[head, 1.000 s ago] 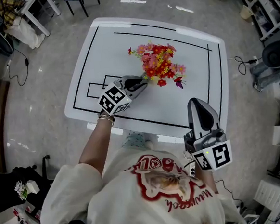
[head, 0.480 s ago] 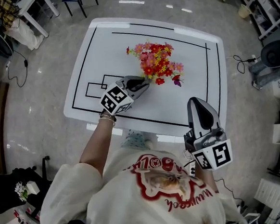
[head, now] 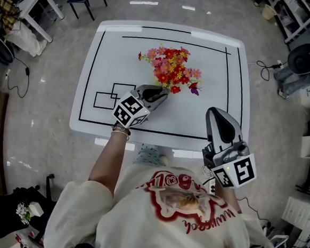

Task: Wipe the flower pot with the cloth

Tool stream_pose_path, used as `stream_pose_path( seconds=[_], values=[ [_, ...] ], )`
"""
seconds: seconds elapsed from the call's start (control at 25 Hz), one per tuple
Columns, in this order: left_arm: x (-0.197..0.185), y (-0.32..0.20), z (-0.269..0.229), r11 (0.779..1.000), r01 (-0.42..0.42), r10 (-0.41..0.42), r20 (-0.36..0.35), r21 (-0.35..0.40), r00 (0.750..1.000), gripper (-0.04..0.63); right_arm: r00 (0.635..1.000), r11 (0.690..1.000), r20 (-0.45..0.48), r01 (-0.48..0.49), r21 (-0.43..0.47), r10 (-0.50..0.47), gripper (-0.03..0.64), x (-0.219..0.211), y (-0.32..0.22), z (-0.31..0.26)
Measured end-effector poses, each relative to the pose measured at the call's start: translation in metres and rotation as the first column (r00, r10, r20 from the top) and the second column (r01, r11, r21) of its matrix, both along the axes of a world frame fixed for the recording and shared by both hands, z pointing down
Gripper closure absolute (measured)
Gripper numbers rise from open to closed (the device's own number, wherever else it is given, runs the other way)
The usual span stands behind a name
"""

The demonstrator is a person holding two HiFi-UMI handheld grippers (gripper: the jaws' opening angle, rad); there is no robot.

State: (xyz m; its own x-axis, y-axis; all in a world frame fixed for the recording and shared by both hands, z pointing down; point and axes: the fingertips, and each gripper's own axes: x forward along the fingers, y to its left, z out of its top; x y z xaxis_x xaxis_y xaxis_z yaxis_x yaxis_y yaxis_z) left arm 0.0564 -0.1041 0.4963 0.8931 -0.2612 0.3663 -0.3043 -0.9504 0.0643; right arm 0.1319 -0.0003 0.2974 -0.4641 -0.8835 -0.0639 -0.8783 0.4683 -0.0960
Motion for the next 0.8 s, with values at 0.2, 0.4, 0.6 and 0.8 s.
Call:
stream_pose_path(
  seconds=[0.2,0.4,0.6,0.8],
  values=[
    [0.003,0.004,-0.001,1.000,-0.001,0.001,-0.014,-0.004,1.000,0.540,1.000,1.000,0.000,-0.002,0.002,0.002,0.618,-0.001,0.002,0.000],
    [-0.002,0.013,-0.007,0.999,0.029,-0.030,-0.069,-0.019,0.997,0.540,1.000,1.000,0.004,0.003,0.008,-0.003,0.618,-0.003,0.005,-0.002],
    [-0.013,0.026,-0.008,0.999,0.048,-0.049,-0.085,-0.017,0.995,0.540,1.000,1.000,0.008,0.017,0.022,-0.017,0.618,-0.008,0.009,-0.005],
    [-0.020,0.054,-0.023,0.998,0.056,-0.054,-0.125,0.016,0.991,0.540,0.999,0.998,0.009,0.047,0.029,-0.047,0.618,-0.017,0.014,-0.007]
  ],
)
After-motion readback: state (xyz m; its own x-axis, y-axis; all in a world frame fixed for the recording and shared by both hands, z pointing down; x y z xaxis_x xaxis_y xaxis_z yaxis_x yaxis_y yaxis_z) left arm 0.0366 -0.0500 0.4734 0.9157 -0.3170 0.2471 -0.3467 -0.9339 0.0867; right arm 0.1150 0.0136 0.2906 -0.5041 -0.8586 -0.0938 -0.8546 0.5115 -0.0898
